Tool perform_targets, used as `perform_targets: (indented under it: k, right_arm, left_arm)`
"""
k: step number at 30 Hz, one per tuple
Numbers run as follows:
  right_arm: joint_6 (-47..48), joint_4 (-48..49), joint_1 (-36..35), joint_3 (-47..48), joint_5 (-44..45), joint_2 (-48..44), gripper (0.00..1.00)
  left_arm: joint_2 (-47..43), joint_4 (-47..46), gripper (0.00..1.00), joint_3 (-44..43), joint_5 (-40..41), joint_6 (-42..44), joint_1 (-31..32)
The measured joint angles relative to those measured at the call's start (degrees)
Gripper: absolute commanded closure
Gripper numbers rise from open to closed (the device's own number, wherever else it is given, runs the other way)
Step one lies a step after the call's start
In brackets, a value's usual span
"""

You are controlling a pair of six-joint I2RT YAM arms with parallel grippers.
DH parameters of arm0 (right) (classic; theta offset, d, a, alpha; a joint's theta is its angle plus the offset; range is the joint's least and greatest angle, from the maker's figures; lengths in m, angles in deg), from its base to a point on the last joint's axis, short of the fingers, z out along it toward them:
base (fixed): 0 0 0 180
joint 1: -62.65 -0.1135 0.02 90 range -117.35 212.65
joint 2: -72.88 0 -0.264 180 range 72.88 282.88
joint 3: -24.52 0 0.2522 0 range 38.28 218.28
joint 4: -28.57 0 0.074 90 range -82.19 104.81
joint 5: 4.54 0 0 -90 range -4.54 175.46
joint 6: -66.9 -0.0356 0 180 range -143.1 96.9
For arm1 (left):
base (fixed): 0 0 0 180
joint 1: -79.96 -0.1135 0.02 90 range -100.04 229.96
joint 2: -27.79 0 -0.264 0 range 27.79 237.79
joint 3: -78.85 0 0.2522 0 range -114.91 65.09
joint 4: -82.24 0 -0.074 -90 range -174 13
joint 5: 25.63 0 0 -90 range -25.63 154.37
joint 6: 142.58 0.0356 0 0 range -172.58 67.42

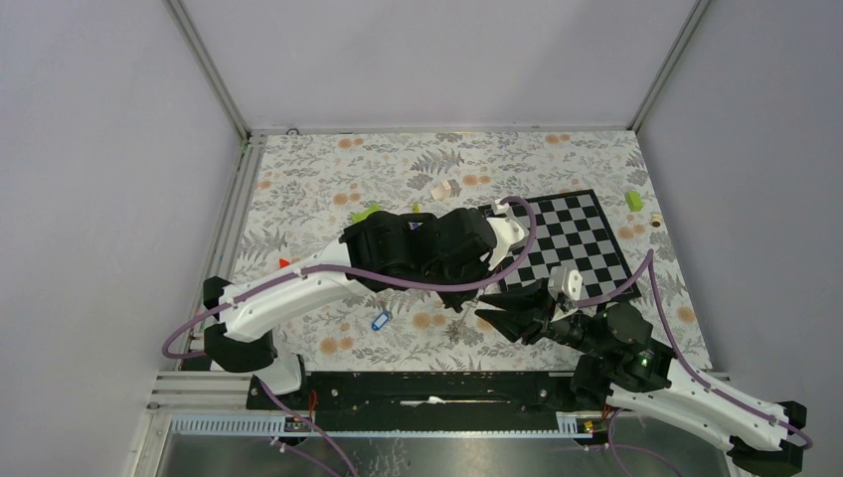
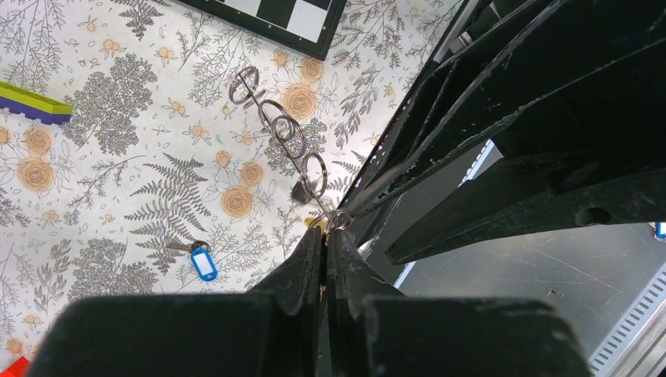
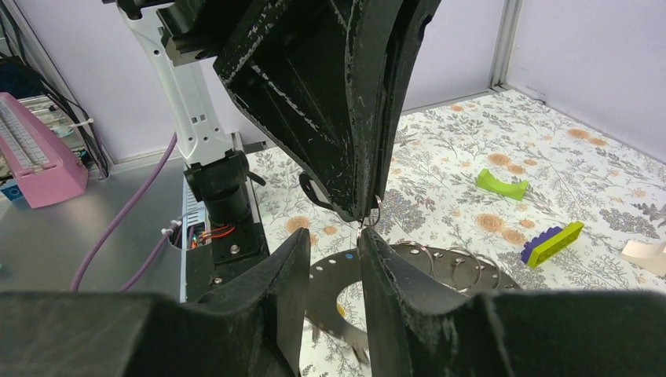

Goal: Remove the keys from the keyring

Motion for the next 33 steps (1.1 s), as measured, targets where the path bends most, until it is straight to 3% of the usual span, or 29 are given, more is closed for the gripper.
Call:
perform_targets:
  k: [26, 31, 33]
  right_arm:
    - [0.0, 2.2, 0.0, -2.5, 3.7, 1.1, 0.84]
    - [-0.7, 2.3, 0.0, -2.6, 5.1, 1.0, 0.84]
    - [-1.2, 2.6, 0.0, -2.7, 5.7, 1.0, 0.78]
  left_arm:
    - [0.6, 0.0, 1.0, -0.1, -0.3, -0.4, -0.2]
    - [0.6, 0.0, 1.0, -0.1, -0.3, -0.4, -0.3]
    - [0.6, 0.0, 1.0, -0.1, -0.3, -0.4, -0.4]
